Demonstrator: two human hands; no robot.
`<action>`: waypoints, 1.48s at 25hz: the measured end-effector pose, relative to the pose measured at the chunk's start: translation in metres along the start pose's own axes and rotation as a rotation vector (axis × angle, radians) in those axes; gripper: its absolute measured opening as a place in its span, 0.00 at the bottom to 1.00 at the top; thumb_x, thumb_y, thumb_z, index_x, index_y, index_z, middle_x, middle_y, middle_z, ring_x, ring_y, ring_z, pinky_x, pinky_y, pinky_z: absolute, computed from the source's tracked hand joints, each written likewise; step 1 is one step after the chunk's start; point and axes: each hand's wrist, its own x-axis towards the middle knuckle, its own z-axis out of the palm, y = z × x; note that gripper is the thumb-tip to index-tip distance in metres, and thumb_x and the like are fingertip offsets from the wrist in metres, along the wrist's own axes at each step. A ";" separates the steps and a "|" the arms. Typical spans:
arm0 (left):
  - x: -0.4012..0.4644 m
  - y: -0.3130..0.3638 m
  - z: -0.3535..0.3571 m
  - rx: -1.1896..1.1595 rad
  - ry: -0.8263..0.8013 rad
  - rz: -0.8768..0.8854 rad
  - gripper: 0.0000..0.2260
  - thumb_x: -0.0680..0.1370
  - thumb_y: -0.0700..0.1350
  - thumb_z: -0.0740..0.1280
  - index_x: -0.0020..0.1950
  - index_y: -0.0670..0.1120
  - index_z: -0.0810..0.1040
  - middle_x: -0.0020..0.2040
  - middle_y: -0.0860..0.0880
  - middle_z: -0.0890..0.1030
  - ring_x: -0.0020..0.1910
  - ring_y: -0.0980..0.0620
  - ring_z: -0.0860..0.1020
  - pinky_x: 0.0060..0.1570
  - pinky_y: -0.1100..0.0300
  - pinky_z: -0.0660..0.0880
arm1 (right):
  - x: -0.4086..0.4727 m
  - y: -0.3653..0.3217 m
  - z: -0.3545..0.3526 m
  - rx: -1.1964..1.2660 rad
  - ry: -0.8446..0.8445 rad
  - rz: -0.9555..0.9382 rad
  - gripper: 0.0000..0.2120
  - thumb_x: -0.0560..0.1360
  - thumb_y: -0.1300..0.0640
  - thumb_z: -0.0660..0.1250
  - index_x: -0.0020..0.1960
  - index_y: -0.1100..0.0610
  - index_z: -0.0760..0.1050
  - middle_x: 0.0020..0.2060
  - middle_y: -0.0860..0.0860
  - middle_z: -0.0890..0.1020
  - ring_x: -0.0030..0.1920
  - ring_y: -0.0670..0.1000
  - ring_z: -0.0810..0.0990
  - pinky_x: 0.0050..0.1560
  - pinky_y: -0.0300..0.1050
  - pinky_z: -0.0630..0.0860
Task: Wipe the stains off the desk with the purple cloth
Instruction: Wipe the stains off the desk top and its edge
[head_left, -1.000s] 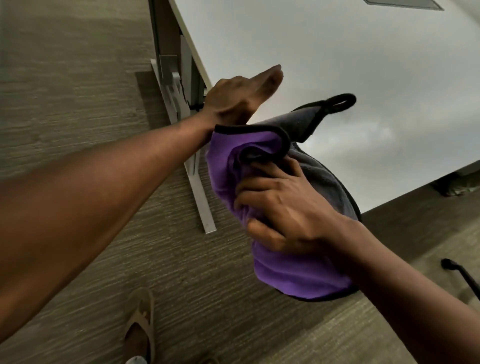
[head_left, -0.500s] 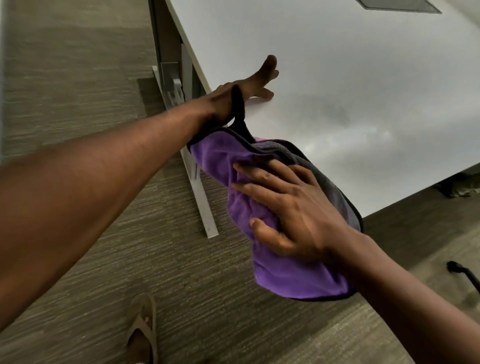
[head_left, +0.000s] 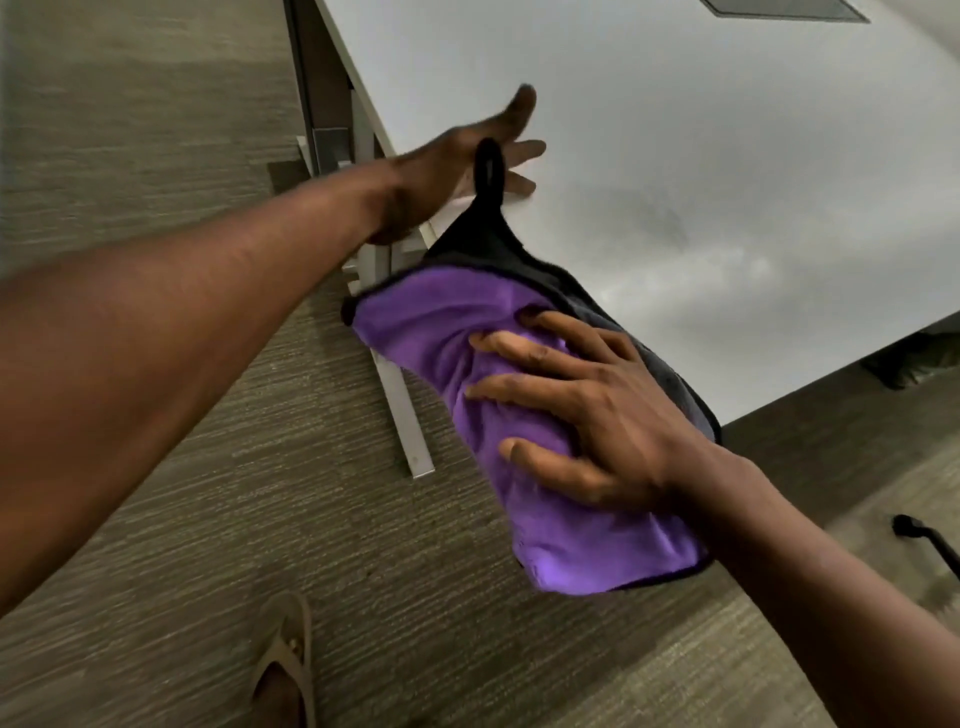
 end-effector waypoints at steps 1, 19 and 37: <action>0.002 -0.002 0.000 -0.072 -0.019 -0.006 0.37 0.80 0.72 0.46 0.84 0.53 0.55 0.80 0.53 0.68 0.69 0.57 0.75 0.72 0.51 0.66 | -0.006 -0.002 0.003 -0.006 0.033 0.071 0.28 0.78 0.33 0.54 0.77 0.34 0.64 0.81 0.36 0.59 0.82 0.53 0.57 0.75 0.54 0.61; 0.010 -0.046 0.037 0.670 0.472 0.323 0.45 0.73 0.76 0.34 0.83 0.55 0.56 0.81 0.51 0.66 0.72 0.50 0.74 0.72 0.47 0.69 | -0.002 -0.056 0.033 -0.098 0.246 0.461 0.26 0.78 0.40 0.57 0.76 0.37 0.65 0.81 0.43 0.62 0.81 0.51 0.60 0.69 0.60 0.64; -0.006 -0.065 0.050 0.620 0.644 0.499 0.44 0.78 0.72 0.39 0.83 0.43 0.58 0.53 0.46 0.84 0.48 0.55 0.78 0.66 0.55 0.67 | 0.032 -0.079 0.025 0.056 0.302 0.760 0.26 0.81 0.41 0.63 0.78 0.42 0.66 0.78 0.44 0.69 0.80 0.56 0.62 0.76 0.62 0.61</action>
